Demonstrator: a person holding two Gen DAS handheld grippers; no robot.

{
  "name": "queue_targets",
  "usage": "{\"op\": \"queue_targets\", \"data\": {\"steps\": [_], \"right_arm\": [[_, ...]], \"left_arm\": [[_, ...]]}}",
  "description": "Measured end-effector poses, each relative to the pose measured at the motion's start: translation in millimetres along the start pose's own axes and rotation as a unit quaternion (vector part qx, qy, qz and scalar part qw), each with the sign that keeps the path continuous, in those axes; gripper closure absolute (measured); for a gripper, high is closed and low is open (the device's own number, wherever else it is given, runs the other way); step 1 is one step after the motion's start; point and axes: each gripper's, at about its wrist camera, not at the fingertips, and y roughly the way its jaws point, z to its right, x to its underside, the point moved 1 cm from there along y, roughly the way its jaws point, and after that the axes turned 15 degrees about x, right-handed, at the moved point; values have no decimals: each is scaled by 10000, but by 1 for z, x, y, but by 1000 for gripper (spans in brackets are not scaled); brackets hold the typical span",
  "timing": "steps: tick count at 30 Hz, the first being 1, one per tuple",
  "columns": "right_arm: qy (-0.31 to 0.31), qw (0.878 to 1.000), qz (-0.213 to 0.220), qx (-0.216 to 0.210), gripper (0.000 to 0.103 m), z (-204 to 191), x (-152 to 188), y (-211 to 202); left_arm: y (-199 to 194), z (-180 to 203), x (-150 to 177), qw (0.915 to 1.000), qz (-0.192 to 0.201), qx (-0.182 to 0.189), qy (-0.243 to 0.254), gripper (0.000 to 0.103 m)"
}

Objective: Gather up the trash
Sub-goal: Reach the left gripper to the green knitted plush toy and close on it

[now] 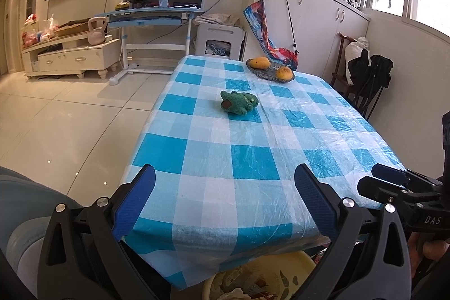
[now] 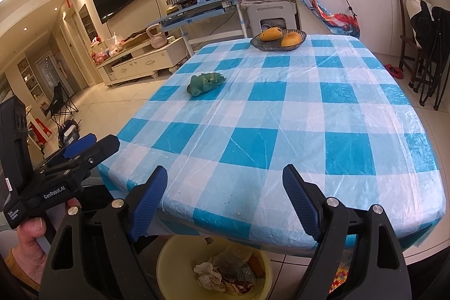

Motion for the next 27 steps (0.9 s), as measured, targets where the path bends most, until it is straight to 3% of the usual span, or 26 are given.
{"op": "queue_targets", "data": {"steps": [7, 14, 20, 27], "right_arm": [[-20, 10000, 79, -6, 22, 5, -10, -1], [201, 9996, 200, -1, 22, 20, -28, 4], [317, 9994, 123, 35, 22, 32, -29, 15], [463, 9988, 76, -109, 22, 43, -33, 24]], "left_arm": [[24, 5, -10, 9997, -186, 26, 180, 7], [83, 1, -53, 9990, -417, 143, 57, 7], [147, 0, -87, 9969, -735, -217, 162, 7], [207, -4, -104, 9883, -1365, -639, 236, 7]]}}
